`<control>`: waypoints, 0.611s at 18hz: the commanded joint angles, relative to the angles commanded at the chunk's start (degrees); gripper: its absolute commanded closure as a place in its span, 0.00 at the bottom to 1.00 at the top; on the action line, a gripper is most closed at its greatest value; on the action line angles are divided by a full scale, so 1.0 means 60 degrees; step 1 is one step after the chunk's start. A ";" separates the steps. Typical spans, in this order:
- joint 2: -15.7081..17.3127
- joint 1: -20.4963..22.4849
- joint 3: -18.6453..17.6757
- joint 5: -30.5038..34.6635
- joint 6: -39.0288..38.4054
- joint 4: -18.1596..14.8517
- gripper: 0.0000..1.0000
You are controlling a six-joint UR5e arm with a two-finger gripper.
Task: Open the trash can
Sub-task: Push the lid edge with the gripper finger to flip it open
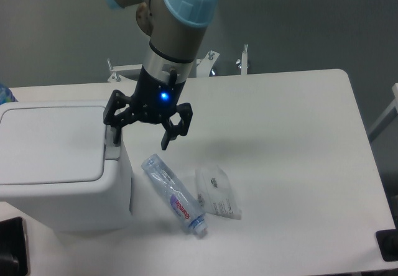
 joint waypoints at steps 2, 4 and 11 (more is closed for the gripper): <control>-0.0015 0.0000 0.0000 0.0000 0.0000 0.0015 0.00; 0.0000 0.0000 0.0029 0.0000 0.0015 0.0015 0.00; -0.0044 0.0015 0.0425 0.0963 0.0059 0.0980 0.00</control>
